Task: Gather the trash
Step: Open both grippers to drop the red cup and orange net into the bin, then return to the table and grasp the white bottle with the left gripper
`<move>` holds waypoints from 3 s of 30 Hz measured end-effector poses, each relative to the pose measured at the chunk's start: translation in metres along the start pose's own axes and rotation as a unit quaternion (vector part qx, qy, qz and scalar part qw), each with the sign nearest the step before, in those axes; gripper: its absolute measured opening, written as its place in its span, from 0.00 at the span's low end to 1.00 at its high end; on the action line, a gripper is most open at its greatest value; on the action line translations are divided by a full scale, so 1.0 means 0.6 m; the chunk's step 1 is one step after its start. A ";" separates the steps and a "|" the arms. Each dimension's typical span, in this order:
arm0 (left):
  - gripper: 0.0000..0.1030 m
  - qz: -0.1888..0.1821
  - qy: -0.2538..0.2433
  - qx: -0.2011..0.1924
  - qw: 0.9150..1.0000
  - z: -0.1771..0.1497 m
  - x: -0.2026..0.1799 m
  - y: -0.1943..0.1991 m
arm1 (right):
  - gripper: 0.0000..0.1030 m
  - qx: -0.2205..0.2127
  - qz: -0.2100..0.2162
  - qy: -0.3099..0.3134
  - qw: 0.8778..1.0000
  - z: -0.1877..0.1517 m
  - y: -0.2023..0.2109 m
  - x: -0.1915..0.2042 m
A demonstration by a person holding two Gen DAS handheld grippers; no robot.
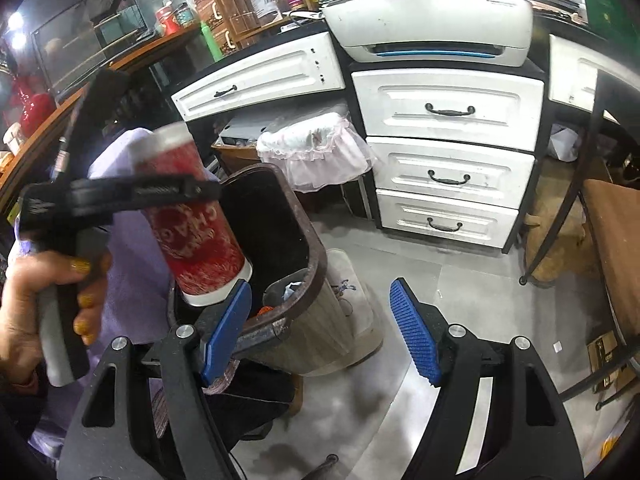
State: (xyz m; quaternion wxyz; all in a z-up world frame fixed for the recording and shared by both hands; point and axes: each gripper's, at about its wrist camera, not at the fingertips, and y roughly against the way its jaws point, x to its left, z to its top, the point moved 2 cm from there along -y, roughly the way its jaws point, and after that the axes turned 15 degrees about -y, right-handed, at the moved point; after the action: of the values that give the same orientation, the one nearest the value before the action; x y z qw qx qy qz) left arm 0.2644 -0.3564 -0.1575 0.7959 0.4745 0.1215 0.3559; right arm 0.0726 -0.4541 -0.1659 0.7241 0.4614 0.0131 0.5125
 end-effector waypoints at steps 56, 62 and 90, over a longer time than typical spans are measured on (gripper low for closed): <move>0.95 0.223 0.086 -0.041 0.970 -0.367 0.488 0.413 | 0.78 0.064 0.214 0.209 0.952 -0.085 0.061 0.472; 0.95 0.224 0.115 -0.004 0.968 -0.402 0.627 0.421 | 0.78 0.074 0.212 0.234 0.946 -0.103 0.049 0.520; 0.59 0.182 0.062 0.128 0.973 -0.388 0.747 0.297 | 0.78 0.132 0.263 0.327 0.898 -0.117 -0.095 0.867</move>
State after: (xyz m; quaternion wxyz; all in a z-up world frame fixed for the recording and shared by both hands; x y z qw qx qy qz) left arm 0.3816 0.1577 -0.0640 0.6417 0.5634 0.1262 0.5049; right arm 0.3267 -0.0185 -0.0087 0.4509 0.3456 0.1947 0.7996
